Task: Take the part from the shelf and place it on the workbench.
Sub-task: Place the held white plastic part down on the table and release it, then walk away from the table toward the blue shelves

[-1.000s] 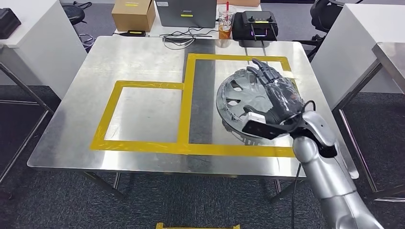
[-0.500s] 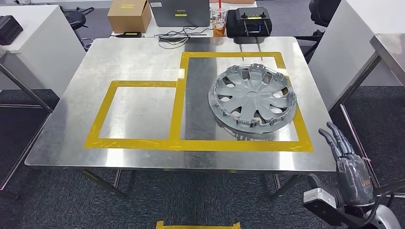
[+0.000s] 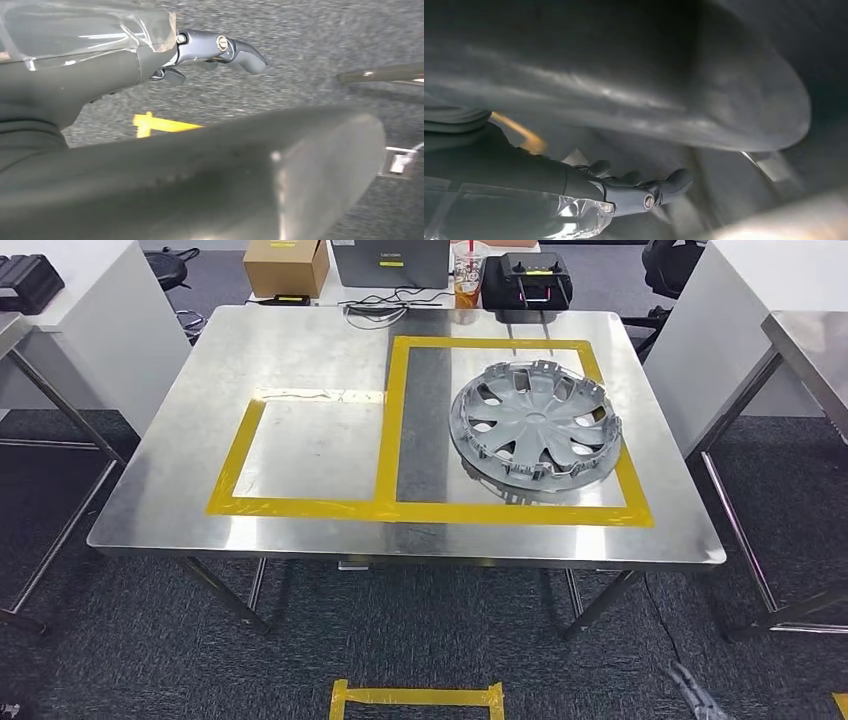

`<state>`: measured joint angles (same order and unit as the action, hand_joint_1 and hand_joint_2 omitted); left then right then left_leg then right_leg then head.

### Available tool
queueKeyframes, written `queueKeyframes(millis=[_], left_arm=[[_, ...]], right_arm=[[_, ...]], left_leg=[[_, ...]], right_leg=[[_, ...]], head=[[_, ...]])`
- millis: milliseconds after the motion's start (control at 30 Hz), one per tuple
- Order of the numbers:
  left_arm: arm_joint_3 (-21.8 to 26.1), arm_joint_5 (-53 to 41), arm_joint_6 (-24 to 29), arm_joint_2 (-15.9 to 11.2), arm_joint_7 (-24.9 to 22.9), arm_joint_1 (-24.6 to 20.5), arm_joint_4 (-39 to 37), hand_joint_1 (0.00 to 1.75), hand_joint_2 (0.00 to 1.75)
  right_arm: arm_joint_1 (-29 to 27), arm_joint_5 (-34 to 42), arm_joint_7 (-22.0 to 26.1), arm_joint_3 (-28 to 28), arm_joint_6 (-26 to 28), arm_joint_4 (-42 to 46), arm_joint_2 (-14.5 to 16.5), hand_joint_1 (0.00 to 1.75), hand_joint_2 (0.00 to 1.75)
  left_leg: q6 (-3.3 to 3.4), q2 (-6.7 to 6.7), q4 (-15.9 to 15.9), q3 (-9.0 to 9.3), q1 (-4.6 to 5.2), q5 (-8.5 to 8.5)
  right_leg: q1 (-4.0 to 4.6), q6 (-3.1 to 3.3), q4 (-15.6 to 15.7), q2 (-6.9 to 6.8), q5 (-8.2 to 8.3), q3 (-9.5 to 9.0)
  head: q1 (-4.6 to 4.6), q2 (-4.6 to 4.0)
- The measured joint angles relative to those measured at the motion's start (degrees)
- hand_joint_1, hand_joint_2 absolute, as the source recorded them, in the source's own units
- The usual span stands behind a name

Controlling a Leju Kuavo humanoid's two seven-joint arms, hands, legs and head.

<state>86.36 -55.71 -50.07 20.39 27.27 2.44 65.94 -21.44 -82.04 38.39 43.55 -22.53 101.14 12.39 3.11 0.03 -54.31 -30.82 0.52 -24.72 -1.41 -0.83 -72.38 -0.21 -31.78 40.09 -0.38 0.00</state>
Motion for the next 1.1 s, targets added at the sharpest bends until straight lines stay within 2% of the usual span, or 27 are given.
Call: queueKeyframes(millis=[33,67,100,167,200,233,300,333,367,433,467,500,533,567,600,667,700,733,800,833,867,933,967,1000,1033,1067,1100], left_arm=[[0.0,0.05,0.07,0.03,-0.2,0.03,0.0,0.0,0.0],[0.0,0.09,0.21,0.07,-0.35,0.04,-0.03,0.0,0.0],[0.0,0.07,0.44,0.11,-0.45,0.03,-0.07,0.0,0.0],[-0.01,-0.41,0.99,0.18,-0.52,0.0,-0.22,0.0,0.0],[-0.02,-0.84,1.26,0.19,-0.44,-0.07,-0.3,0.0,0.0],[-0.02,-1.47,1.48,0.21,-0.32,-0.12,-0.38,0.0,0.0],[-0.02,-2.8,1.86,0.27,0.04,-0.21,-0.61,0.0,0.0],[-0.01,-3.5,2.04,0.31,0.2,-0.22,-0.76,0.0,0.0],[-0.01,-4.04,2.22,0.35,0.35,-0.25,-0.95,0.0,0.0],[0.0,-4.94,2.53,0.39,0.63,-0.4,-1.34,0.0,0.0],[0.0,-5.38,2.62,0.38,0.85,-0.49,-1.56,0.0,0.0],[-0.01,-5.97,2.65,0.38,1.15,-0.56,-1.78,0.0,0.0],[-0.02,-6.67,2.59,0.39,1.58,-0.63,-2.01,0.0,0.0],[-0.03,-7.41,2.48,0.39,2.01,-0.7,-2.21,0.0,0.0],[-0.04,-8.08,2.39,0.4,2.45,-0.78,-2.37,0.0,0.0],[-0.05,-9.12,2.37,0.36,3.32,-1.11,-2.58,0.0,0.0],[-0.05,-9.59,2.43,0.36,3.76,-1.24,-2.68,0.0,0.0],[-0.04,-10.06,2.51,0.35,4.19,-1.35,-2.79,0.0,0.0],[-0.03,-11.01,2.64,0.38,4.96,-1.45,-3.03,0.0,0.0],[-0.03,-11.45,2.69,0.4,5.29,-1.57,-3.15,0.0,0.0],[-0.04,-11.89,2.7,0.41,5.64,-1.7,-3.27,0.0,0.0],[-0.04,-12.74,2.7,0.49,6.21,-1.88,-3.56,0.0,0.0],[-0.04,-13.09,2.69,0.52,6.42,-1.91,-3.73,0.0,0.0],[-0.04,-13.43,2.68,0.56,6.55,-1.95,-3.91,0.0,0.0],[-0.04,-13.75,2.67,0.56,6.67,-1.98,-4.06,0.0,0.0],[-0.04,-14.08,2.66,0.57,6.83,-2.01,-4.2,0.0,0.0],[-0.04,-14.51,2.66,0.57,7.02,-2.03,-4.33,0.0,0.0]], right_arm=[[0.17,-2.6,0.43,2.1,-0.72,-2.03,0.77,0.0,0.0],[0.26,-4.71,0.27,4.01,-1.62,-4.08,1.34,0.0,0.0],[0.29,-6.06,-0.4,5.51,-2.78,-6.02,1.69,0.0,0.0],[0.37,-7.48,-3.69,7.46,-6.92,-10.15,1.94,0.0,0.0],[0.44,-7.74,-5.88,8.1,-9.65,-12.33,1.91,0.0,0.0],[0.73,-7.88,-8.73,8.74,-12.86,-14.74,1.79,0.0,0.0],[1.99,-8.05,-14.77,10.34,-18.56,-20.0,1.19,0.0,0.0],[3.04,-8.1,-18.0,11.33,-20.69,-23.15,0.61,0.0,0.0],[4.11,-8.14,-20.52,12.32,-21.99,-26.37,-0.11,0.0,0.0],[6.24,-8.13,-24.34,14.16,-22.87,-33.18,-1.69,0.0,0.0],[7.29,-8.12,-25.8,14.99,-22.65,-36.39,-2.41,0.0,0.0],[8.36,-8.12,-27.21,15.84,-22.32,-39.63,-3.07,0.0,0.0],[9.38,-8.12,-28.44,16.69,-21.89,-42.93,-3.8,0.0,0.0],[10.26,-8.12,-29.19,17.36,-21.47,-45.98,-4.48,0.0,0.0],[11.03,-8.12,-29.57,17.85,-20.97,-48.84,-5.12,0.0,0.0],[12.47,-8.03,-29.54,18.38,-19.08,-54.15,-6.37,0.0,0.0],[13.24,-7.96,-29.25,18.66,-17.67,-56.75,-7.06,0.0,0.0],[13.99,-7.86,-28.83,18.96,-16.01,-59.4,-7.84,0.0,0.0],[15.23,-7.68,-27.83,19.52,-12.73,-64.31,-9.46,0.0,0.0],[15.7,-7.62,-27.39,19.73,-11.35,-66.54,-10.26,0.0,0.0],[16.1,-7.59,-27.01,19.89,-10.17,-68.71,-11.02,0.0,0.0],[16.82,-7.6,-26.44,20.11,-8.44,-72.64,-12.48,0.0,0.0],[17.12,-7.61,-26.22,20.19,-7.9,-74.21,-13.02,0.0,0.0],[17.35,-7.59,-26.03,20.28,-7.5,-75.56,-13.55,0.0,0.0],[17.53,-7.54,-25.82,20.39,-7.23,-76.71,-13.95,0.0,0.0],[17.67,-7.47,-25.66,20.5,-6.98,-77.73,-14.3,0.0,0.0],[17.78,-7.39,-25.53,20.61,-6.71,-78.7,-14.65,0.0,0.0]], left_leg=[[-0.13,0.02,-0.2,-0.84,-0.03,0.59],[-0.33,0.02,-0.52,-1.7,-0.09,1.11],[-0.57,0.03,-1.01,-2.54,-0.14,1.52],[-1.19,0.06,-2.1,-3.85,-0.08,2.07],[-1.49,0.09,-2.54,-4.13,-0.03,2.26],[-1.81,0.11,-2.74,-4.26,-0.04,2.5],[-2.47,0.12,-3.06,-4.42,-0.36,2.54],[-2.82,0.1,-3.82,-4.74,-0.55,1.36],[-3.15,0.06,-5.52,-5.3,-0.69,-0.82],[-3.65,0.03,-11.9,-6.93,-0.84,-6.86],[-3.77,0.03,-15.52,-7.58,-0.9,-8.97],[-3.82,0.03,-18.15,-7.66,-0.96,-9.78],[-3.76,0.02,-19.06,-6.88,-1.0,-9.25],[-3.61,0.0,-17.77,-5.04,-1.02,-7.79],[-3.31,-0.04,-14.46,-2.18,-0.99,-6.22],[-2.59,-0.09,-5.6,4.09,-0.76,-5.55],[-2.24,-0.11,-2.5,5.91,-0.54,-5.86],[-1.97,-0.1,-0.85,6.59,-0.31,-6.29],[-1.31,0.0,-0.29,5.89,-0.12,-5.38],[-0.86,0.08,-0.01,5.42,-0.17,-4.68],[-0.41,0.16,0.24,4.78,-0.25,-3.84],[0.23,0.25,0.37,3.08,-0.14,-2.27],[0.34,0.29,0.27,2.16,-0.01,-1.58],[0.38,0.33,0.13,1.28,0.12,-0.91],[0.38,0.37,-0.09,0.38,0.21,-0.28],[0.32,0.39,-0.4,-0.55,0.27,0.29],[0.21,0.39,-0.83,-1.45,0.29,0.78]], right_leg=[[-0.08,-0.68,-0.65,-0.01,0.35,-1.09],[-0.18,-1.38,1.2,-0.02,1.38,-3.46],[-0.31,-1.89,4.97,-0.03,2.17,-6.77],[-0.22,-1.74,13.43,0.06,1.78,-12.8],[-0.08,-1.31,15.76,0.14,1.12,-14.19],[0.15,-0.79,16.61,0.21,0.71,-14.49],[0.14,0.2,16.51,0.17,1.35,-13.84],[0.09,0.73,16.54,0.1,1.86,-13.42],[-0.02,1.17,16.59,0.03,2.46,-12.85],[0.01,1.55,16.53,-0.02,3.72,-11.36],[0.05,1.54,16.48,-0.01,4.38,-10.5],[0.1,1.46,16.41,0.0,5.04,-9.67],[0.15,1.34,16.34,0.01,5.67,-8.92],[0.22,1.19,16.29,0.02,6.24,-8.28],[0.28,1.01,16.25,0.03,6.79,-7.74],[0.42,0.52,16.25,0.02,7.86,-6.93],[0.41,0.17,16.33,0.0,8.41,-6.72],[0.36,-0.24,16.43,-0.03,8.95,-6.56],[0.21,-0.97,16.66,-0.04,9.8,-6.33],[0.19,-1.0,16.16,0.0,9.25,-5.92],[0.21,-0.75,14.77,0.03,7.71,-5.27],[0.23,0.03,8.57,0.08,2.42,-3.25],[0.21,0.1,4.69,0.08,0.15,-2.34],[0.21,-0.18,1.49,0.08,-1.04,-1.89],[0.2,-0.72,-0.11,0.08,-1.01,-2.29],[0.19,-1.37,0.43,0.08,-0.03,-3.72],[0.19,-1.89,3.24,0.07,1.27,-6.28]], head=[[0.0,0.0],[0.01,0.0],[0.02,0.0],[0.04,0.01],[0.03,0.01],[-0.03,0.01],[-0.17,0.0],[-0.26,0.0],[-0.32,0.0],[-0.44,0.0],[-0.47,0.0],[-0.48,0.0],[-0.48,0.0],[-0.49,0.0],[-0.48,0.0],[-0.43,0.01],[-0.4,0.01],[-0.48,0.01],[-0.59,0.01],[-0.64,0.01],[-0.49,0.01],[-0.25,0.01],[-0.12,0.01],[-0.09,0.01],[-0.07,0.01],[-0.02,0.01],[0.01,0.02]])
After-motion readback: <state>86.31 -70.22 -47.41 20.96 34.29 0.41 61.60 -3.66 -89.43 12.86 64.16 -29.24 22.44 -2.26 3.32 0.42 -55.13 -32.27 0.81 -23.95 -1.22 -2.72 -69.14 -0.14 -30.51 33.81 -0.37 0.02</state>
